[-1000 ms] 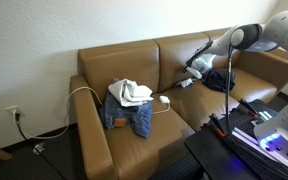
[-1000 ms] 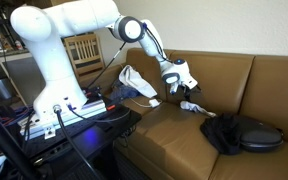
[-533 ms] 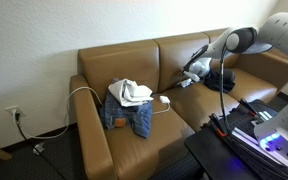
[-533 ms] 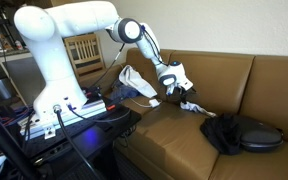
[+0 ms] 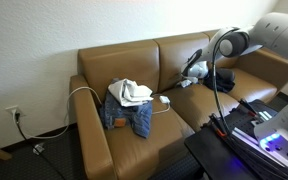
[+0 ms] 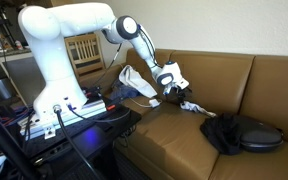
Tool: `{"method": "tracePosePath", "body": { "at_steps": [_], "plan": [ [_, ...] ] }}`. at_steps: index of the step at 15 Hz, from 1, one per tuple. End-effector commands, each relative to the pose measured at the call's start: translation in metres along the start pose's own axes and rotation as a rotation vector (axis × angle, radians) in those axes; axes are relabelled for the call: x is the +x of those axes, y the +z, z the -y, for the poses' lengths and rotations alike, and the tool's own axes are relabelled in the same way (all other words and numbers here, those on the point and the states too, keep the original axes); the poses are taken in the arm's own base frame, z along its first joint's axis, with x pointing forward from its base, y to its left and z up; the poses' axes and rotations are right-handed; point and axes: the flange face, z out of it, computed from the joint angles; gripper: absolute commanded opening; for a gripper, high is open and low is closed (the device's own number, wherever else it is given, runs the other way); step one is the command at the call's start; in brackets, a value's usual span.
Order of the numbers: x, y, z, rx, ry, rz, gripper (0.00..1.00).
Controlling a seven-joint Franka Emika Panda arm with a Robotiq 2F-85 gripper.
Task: Move the clothing to the left side of the sofa
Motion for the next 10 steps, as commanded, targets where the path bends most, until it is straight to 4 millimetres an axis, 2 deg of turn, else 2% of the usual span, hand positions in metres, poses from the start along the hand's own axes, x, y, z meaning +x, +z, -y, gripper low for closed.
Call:
{"method": "tracePosePath", "body": {
  "at_steps": [1,4,9,10],
  "plan": [
    [-0.0146,0.0001,0.0007,-0.059,-0.01,-0.011,1.0],
    [-0.021,-0.0026,0.005,-0.077,0.004,-0.031,1.0],
    [-0.0198,-0.0069,0.0103,-0.078,0.021,-0.061,1.0],
    [-0.0159,-0.0093,0.0015,-0.078,0.013,-0.105,1.0]
  ]
}}
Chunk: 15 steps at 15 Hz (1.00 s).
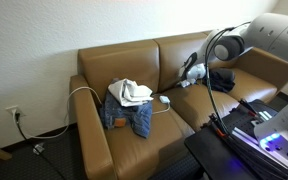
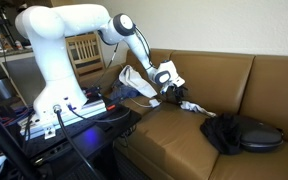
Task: Move the clothing to the left side of the sofa
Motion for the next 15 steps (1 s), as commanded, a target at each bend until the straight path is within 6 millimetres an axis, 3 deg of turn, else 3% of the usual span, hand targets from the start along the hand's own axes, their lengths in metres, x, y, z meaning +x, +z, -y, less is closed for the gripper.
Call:
{"method": "tracePosePath", "body": {
  "at_steps": [1,6,10,12,15],
  "plan": [
    [0.006,0.001,-0.011,0.009,-0.006,-0.041,1.0],
    [0.01,-0.005,-0.016,0.058,0.057,-0.11,1.0],
    [0.01,0.004,-0.005,0.032,0.098,0.009,1.0],
    [0.025,0.007,0.006,0.024,0.115,0.128,1.0],
    [0.068,0.004,0.01,0.055,0.159,0.274,1.0]
  ]
}}
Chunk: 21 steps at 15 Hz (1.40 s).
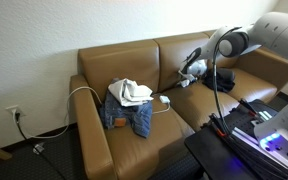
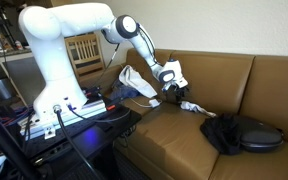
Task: Move the clothing to the left side of the sofa
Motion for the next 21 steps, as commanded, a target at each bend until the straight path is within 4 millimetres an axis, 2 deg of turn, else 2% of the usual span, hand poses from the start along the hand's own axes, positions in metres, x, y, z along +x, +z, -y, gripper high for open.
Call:
{"method": "tracePosePath", "body": {
  "at_steps": [1,4,7,8,11,15,16,21],
  "plan": [
    [0.058,-0.015,0.01,0.053,0.04,0.177,1.0],
    [0.082,-0.022,0.007,0.101,0.062,0.33,1.0],
    [0.076,-0.018,0.004,0.098,0.118,0.47,1.0],
    [0.074,-0.011,-0.001,0.066,0.09,0.377,1.0],
    [0.07,-0.011,0.002,0.068,0.103,0.425,1.0],
    [0.05,0.007,-0.014,0.051,0.051,0.178,1.0],
    [0.039,0.012,-0.019,0.063,0.045,0.142,1.0],
    [0.001,0.011,-0.012,0.126,0.077,0.01,1.0]
  ]
}}
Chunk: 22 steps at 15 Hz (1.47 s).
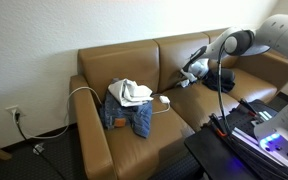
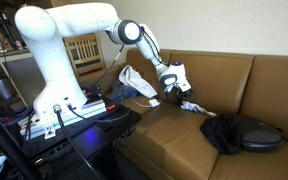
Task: Move the clothing to the left side of the sofa
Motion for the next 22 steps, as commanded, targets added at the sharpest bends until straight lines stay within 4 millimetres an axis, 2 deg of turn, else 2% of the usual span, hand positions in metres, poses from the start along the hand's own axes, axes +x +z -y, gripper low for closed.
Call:
{"method": "tracePosePath", "body": {
  "at_steps": [1,6,11,13,14,17,20,21,22],
  "plan": [
    [-0.019,-0.001,0.002,0.018,0.022,-0.083,1.0],
    [-0.024,-0.007,-0.003,-0.012,0.046,-0.201,1.0],
    [-0.012,-0.015,-0.006,-0.052,0.106,-0.292,1.0],
    [-0.004,-0.011,-0.007,-0.113,0.157,-0.262,1.0],
    [-0.007,-0.014,-0.004,-0.066,0.128,-0.274,1.0],
    [-0.007,-0.014,-0.004,-0.07,0.136,-0.273,1.0],
    [-0.015,-0.01,-0.01,-0.079,0.107,-0.267,1.0],
    [-0.018,-0.009,-0.011,-0.078,0.115,-0.265,0.75],
    [-0.02,-0.009,-0.01,-0.081,0.124,-0.266,0.74]
  ]
}}
